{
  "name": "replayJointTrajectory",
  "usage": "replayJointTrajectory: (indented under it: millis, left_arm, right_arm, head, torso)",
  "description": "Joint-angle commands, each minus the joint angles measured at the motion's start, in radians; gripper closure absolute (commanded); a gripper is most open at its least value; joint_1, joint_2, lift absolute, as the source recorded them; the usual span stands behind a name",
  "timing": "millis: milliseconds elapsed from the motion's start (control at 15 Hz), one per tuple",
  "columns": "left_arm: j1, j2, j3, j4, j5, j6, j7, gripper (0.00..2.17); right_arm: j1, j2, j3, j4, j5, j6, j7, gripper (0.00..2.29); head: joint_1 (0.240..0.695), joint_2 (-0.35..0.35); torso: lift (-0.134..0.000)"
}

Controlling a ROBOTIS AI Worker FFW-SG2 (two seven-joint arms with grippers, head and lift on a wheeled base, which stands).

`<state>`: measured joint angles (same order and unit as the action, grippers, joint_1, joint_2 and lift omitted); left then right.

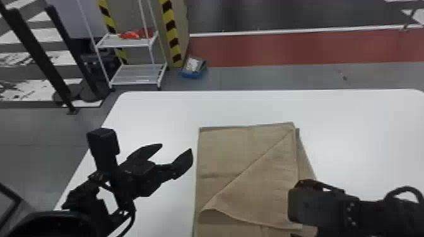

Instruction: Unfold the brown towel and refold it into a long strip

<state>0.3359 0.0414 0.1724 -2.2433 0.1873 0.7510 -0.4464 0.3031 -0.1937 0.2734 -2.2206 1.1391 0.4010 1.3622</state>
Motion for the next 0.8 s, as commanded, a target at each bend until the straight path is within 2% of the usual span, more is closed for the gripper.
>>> replayJointTrajectory:
  millis: [0, 400, 733]
  left_arm:
    - [0.000, 0.000, 0.001, 0.004, 0.000, 0.000, 0.000, 0.03]
    - [0.002, 0.000, -0.002, 0.005, 0.000, 0.000, 0.000, 0.03]
    - [0.003, 0.000, -0.002, 0.010, 0.000, 0.000, 0.000, 0.03]
  right_arm:
    - [0.010, -0.012, 0.000, 0.009, 0.005, -0.006, 0.005, 0.22]
    - [-0.029, -0.004, 0.021, 0.084, 0.016, -0.006, 0.005, 0.26]
    - [-0.053, 0.002, 0.024, 0.101, 0.013, 0.003, 0.005, 0.29]
  head:
    - [0.695, 0.126]
    - [0.695, 0.115]
    - [0.695, 0.126]
  torso:
    - [-0.123]
    - [-0.123]
    - [-0.123]
